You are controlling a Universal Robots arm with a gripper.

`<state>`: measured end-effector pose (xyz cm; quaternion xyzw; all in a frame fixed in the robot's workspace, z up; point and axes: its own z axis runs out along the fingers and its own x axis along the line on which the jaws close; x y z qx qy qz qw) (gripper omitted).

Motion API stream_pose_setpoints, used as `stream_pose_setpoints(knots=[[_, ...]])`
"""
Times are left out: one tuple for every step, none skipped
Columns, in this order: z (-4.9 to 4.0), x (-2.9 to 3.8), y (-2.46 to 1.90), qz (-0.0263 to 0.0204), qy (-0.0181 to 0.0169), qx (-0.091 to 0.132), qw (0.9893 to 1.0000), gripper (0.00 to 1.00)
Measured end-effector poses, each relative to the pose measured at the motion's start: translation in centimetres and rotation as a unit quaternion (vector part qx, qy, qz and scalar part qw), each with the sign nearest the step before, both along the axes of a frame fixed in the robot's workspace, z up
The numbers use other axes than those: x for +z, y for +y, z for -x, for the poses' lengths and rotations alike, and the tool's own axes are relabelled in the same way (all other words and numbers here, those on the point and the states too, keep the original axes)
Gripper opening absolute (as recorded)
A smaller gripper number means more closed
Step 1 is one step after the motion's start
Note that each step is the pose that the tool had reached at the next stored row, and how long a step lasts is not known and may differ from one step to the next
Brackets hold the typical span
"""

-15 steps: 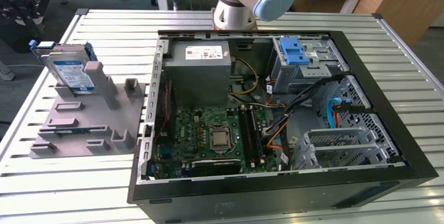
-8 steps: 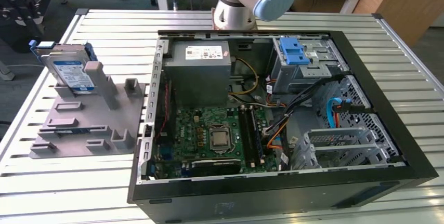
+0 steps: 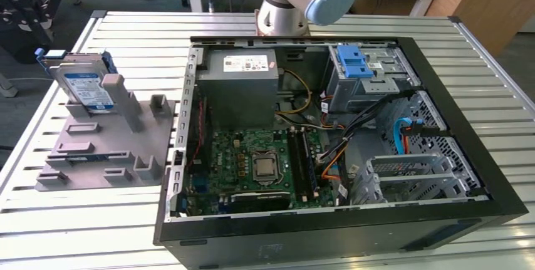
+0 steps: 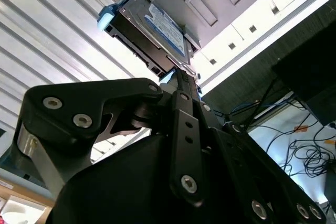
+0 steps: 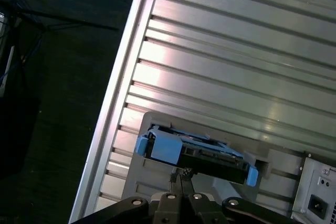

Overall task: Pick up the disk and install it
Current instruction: 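Pick up the disk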

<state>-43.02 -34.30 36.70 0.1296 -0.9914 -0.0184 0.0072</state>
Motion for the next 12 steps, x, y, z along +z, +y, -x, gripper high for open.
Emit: stream_pose_setpoints(knots=[[0.00,0.00,0.00,0.0000,0.0000,0.000,1.0000,0.11],[0.00,0.00,0.00,0.0000,0.0000,0.000,1.0000,0.11],[0.00,0.00,0.00,0.0000,0.0000,0.001,1.0000,0.11],[0.00,0.00,0.00,0.0000,0.0000,0.001,1.0000,0.11],[0.00,0.00,0.00,0.0000,0.0000,0.002,1.0000,0.11],[0.00,0.00,0.00,0.0000,0.0000,0.003,1.0000,0.11],[0.00,0.00,0.00,0.0000,0.0000,0.006,1.0000,0.11],[0.00,0.00,0.00,0.0000,0.0000,0.009,1.0000,0.11],[0.00,0.00,0.00,0.0000,0.0000,0.013,0.9999,0.11],[0.00,0.00,0.00,0.0000,0.0000,0.017,0.9999,0.11],[0.00,0.00,0.00,0.0000,0.0000,0.021,0.9998,0.11],[0.00,0.00,0.00,0.0000,0.0000,0.026,0.9997,0.11]])
